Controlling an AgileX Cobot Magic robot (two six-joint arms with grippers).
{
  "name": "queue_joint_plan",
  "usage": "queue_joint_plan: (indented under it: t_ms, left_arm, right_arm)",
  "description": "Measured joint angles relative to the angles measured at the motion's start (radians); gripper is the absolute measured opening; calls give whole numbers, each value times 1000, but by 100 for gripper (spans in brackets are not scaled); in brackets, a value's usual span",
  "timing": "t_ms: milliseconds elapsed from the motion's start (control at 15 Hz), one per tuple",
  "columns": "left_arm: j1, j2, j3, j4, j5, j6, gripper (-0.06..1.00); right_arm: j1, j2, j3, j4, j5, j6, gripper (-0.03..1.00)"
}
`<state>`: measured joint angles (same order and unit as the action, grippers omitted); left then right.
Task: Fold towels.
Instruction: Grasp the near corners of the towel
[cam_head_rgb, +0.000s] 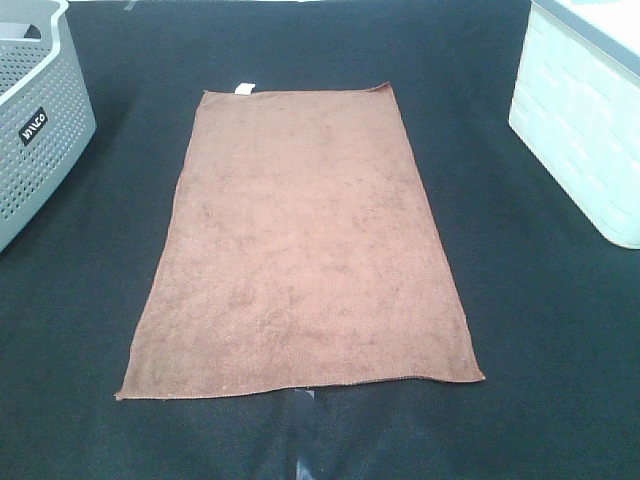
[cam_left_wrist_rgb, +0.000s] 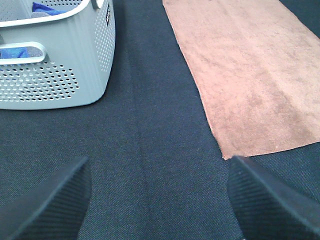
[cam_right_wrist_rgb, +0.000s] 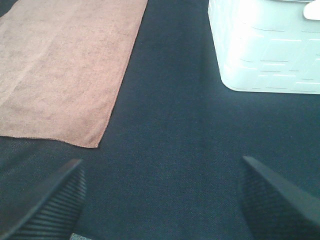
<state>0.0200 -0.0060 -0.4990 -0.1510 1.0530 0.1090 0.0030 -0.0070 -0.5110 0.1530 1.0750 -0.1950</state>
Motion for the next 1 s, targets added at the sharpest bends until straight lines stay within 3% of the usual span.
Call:
queue_joint_plan:
  t_ms: [1000]
  left_arm:
    - [0,0,0,0,0,0,73]
  right_arm:
    - [0,0,0,0,0,0,78]
